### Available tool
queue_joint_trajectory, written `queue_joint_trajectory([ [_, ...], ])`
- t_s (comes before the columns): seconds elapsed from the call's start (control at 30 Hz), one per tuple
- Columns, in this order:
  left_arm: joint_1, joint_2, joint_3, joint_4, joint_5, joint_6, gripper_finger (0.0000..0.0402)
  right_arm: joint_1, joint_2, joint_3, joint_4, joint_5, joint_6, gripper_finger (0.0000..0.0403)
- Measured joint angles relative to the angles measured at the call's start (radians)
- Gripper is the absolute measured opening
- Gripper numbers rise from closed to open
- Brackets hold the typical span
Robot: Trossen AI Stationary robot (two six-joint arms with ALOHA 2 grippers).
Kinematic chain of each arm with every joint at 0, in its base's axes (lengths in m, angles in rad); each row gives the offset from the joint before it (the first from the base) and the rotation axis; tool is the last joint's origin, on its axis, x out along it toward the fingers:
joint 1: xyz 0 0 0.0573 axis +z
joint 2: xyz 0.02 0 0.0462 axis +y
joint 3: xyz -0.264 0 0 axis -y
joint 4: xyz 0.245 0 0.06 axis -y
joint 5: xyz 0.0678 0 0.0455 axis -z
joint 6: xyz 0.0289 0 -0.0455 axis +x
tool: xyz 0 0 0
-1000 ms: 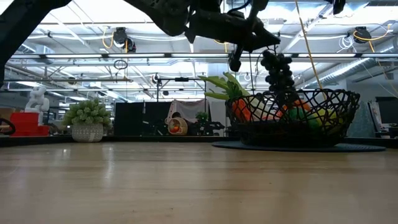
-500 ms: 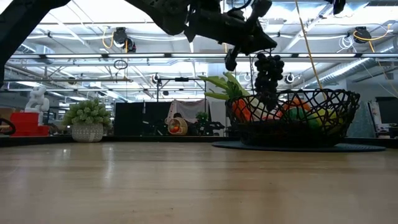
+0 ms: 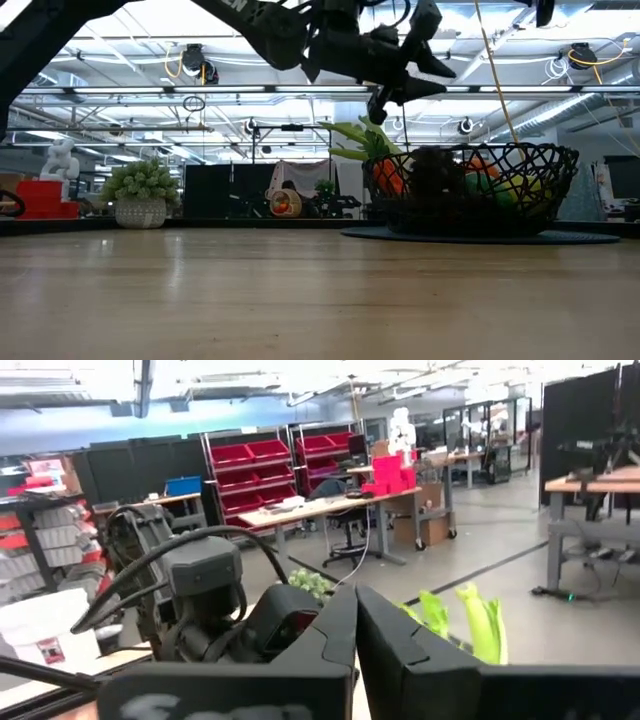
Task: Build produce basket
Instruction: Put the black grapes into the black woven basket, then return to Home Position
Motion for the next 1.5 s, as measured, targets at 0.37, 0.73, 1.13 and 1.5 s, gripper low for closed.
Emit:
queue_joint_trajectory([
  [0.37, 0.087, -0.127, 0.0, -0.052, 0.226, -0.143, 0.0219, 0.0, 0.112, 0.0, 0.009, -0.009, 0.255, 0.0],
  [0.73, 0.155, -0.475, 0.0, -0.69, 0.306, 0.328, 0.0095, 0.0, 0.194, 0.0, 0.063, -0.083, 0.249, 0.0],
  [1.13, 0.142, -0.733, -0.008, -1.309, 0.054, 0.458, 0.0003, 0.0, 0.187, 0.0, 0.136, -0.173, 0.049, 0.0],
  [1.5, -0.028, -1.065, -0.469, -1.038, 0.032, 0.304, 0.0002, 0.0, 0.186, -0.095, 0.226, -0.274, 0.054, 0.0],
])
